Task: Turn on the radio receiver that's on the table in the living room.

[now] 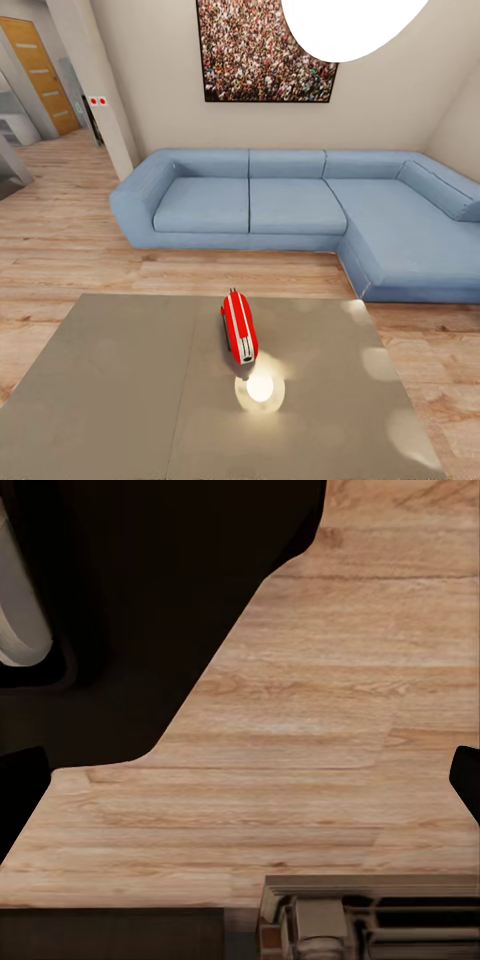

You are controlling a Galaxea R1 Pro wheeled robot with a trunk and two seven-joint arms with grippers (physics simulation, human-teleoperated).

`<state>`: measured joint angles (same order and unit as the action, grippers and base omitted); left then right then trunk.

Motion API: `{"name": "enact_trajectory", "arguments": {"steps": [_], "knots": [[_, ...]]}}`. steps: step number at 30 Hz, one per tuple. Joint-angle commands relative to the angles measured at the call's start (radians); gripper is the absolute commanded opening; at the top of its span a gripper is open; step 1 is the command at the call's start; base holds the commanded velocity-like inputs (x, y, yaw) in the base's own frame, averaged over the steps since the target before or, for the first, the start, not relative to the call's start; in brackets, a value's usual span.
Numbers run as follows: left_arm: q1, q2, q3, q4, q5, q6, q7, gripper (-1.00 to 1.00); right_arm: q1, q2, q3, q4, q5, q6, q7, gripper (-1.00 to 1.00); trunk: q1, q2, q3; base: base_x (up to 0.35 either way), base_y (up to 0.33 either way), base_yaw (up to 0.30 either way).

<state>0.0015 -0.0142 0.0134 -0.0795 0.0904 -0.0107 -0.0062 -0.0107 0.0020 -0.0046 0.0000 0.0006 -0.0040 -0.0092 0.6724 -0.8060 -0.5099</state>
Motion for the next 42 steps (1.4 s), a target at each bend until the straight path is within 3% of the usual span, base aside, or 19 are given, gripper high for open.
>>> {"name": "enact_trajectory", "arguments": {"steps": [1, 13, 20, 26, 42], "knots": [[0.0, -0.001, 0.0, -0.001, 0.0, 0.0, 0.001, 1.0, 0.0, 0.0, 0.0, 0.0, 0.0, 0.0, 0.0, 1.0, 0.0, 0.0, -0.002, 0.0, 0.0, 0.0], [0.0, -0.004, -0.006, -0.009, -0.007, 0.0, 0.004, 1.0, 0.0, 0.0, -0.002, 0.0, -0.001, 0.0, 0.0, 1.0, 0.0, 0.0, -0.021, 0.0, 0.0, 0.0], [0.0, -0.011, -0.008, -0.054, -0.008, 0.004, 0.008, 1.0, 0.0, -0.003, -0.004, 0.0, -0.002, 0.002, -0.003, 1.0, 0.0, 0.0, -0.03, 0.0, 0.0, 0.0], [0.0, -0.012, -0.007, -0.108, -0.005, 0.003, 0.001, 1.0, 0.0, -0.005, -0.005, -0.011, -0.001, 0.002, -0.003, 1.0, 0.0, 0.0, -0.034, 0.0, 0.0, 0.0], [0.0, -0.01, -0.009, -0.147, -0.005, 0.0, -0.008, 1.0, 0.0, -0.016, -0.002, -0.064, 0.0, 0.007, 0.002, 1.0, 0.0, 0.0, -0.037, 0.0, 0.0, 0.0]]}}
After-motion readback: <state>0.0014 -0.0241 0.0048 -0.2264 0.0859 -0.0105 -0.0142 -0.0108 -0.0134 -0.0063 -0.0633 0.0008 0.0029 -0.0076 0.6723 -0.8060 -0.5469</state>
